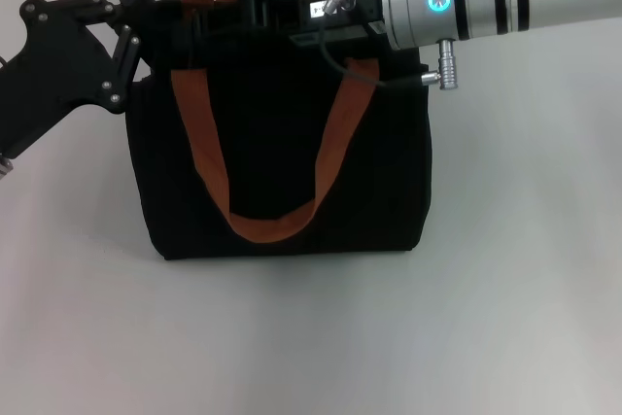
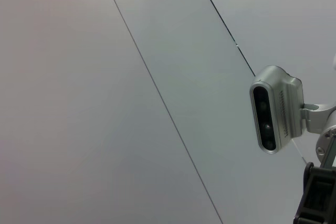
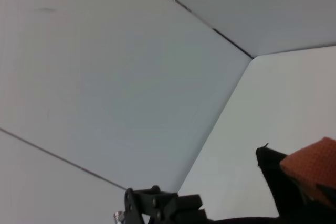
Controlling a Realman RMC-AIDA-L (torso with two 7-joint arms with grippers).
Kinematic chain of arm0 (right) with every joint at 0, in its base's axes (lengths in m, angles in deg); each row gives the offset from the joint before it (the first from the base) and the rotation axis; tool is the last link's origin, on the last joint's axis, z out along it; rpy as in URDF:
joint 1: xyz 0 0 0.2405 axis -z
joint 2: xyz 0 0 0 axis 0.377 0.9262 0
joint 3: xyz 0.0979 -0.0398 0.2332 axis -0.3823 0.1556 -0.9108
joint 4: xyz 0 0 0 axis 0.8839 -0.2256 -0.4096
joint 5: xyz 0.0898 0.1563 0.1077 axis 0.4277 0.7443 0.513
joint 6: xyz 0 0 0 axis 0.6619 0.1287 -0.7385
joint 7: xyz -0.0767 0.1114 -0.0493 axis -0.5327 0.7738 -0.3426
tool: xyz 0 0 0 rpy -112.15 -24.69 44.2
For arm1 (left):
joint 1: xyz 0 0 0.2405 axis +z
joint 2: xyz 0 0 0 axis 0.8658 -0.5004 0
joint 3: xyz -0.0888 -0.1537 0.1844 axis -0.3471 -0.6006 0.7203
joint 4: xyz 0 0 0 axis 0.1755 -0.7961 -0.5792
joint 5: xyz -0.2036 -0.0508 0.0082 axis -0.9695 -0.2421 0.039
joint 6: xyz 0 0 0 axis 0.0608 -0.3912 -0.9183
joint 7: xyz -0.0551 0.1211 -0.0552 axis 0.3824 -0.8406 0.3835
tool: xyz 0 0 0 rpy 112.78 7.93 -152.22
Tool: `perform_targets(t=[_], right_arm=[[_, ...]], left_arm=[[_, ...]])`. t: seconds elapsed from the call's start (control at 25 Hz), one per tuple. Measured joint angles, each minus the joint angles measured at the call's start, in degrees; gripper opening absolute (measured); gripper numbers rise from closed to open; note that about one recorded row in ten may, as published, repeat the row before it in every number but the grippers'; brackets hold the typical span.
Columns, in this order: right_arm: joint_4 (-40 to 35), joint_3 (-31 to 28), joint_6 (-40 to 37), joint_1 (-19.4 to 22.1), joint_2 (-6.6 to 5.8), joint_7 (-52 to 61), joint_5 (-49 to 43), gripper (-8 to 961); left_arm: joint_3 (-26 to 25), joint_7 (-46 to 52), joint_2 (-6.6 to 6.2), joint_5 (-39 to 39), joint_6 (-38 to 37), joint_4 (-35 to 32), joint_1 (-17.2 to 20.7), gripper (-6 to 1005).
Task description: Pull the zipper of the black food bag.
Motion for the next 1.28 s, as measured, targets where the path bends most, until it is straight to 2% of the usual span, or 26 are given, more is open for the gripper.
perform_targets(t=[1.28], right_arm=[[-1.22,3.38,1.41,-0.25,0.31,-0.79,0.01,484]], left_arm=[[-0.35,0.43,0.18,0.02,-0.13,0.11,-0.69,31]])
